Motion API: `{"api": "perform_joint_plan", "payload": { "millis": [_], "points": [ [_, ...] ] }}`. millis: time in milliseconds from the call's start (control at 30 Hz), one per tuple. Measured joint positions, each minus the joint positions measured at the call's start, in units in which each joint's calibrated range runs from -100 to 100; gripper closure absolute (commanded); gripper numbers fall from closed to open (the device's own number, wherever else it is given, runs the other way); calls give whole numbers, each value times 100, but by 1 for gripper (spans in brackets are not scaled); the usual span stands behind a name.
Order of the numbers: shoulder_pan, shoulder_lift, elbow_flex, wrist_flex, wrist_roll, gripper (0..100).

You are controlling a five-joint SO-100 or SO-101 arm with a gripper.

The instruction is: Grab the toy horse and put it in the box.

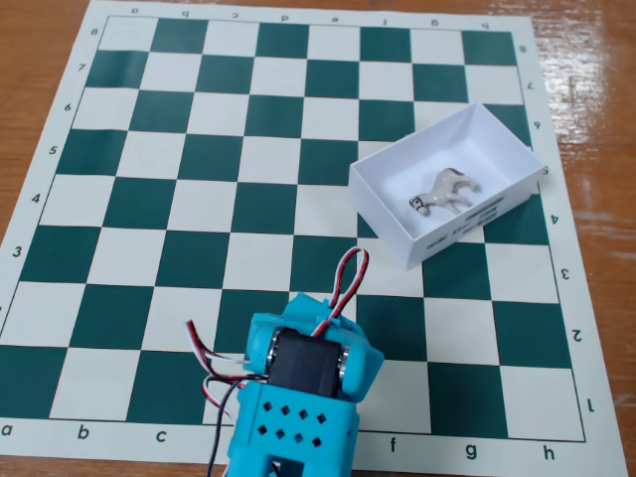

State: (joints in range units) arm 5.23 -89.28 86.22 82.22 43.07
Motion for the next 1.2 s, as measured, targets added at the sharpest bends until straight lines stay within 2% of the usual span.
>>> {"api": "perform_joint_plan", "payload": {
  "millis": [233,700,1200],
  "points": [
    [411,-136,517,-473,0,100],
    [1173,-979,1315,-736,83,100],
    [1098,-1021,1333,-832,125,100]
  ]
}}
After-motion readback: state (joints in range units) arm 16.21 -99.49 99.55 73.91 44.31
